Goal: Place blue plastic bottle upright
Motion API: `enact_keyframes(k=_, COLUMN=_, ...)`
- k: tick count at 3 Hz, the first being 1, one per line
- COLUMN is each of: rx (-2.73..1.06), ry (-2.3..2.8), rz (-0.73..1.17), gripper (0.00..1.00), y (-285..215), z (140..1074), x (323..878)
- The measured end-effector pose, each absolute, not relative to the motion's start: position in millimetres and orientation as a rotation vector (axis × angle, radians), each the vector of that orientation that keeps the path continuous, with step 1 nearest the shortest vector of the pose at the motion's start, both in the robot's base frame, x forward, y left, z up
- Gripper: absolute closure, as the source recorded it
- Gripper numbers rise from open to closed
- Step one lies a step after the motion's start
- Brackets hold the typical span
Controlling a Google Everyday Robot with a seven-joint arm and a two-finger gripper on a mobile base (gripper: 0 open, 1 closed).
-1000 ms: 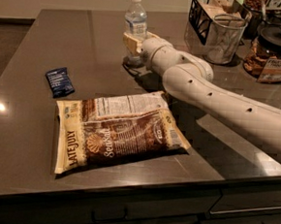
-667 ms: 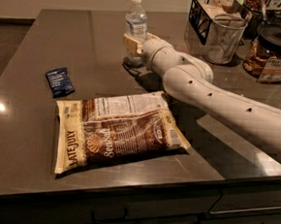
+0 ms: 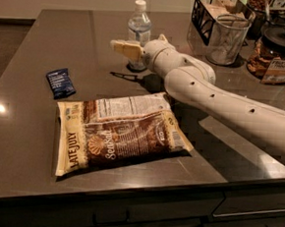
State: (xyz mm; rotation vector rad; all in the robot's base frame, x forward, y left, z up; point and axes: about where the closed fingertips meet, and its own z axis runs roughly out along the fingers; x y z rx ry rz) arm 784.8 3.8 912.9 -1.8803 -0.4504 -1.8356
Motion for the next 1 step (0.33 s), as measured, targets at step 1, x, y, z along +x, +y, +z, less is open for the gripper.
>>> enact_keyframes(k=1, rx=-1.880, ry=-0.450, rz=-1.836, gripper=0.00, y=3.8, z=912.9, x=784.8)
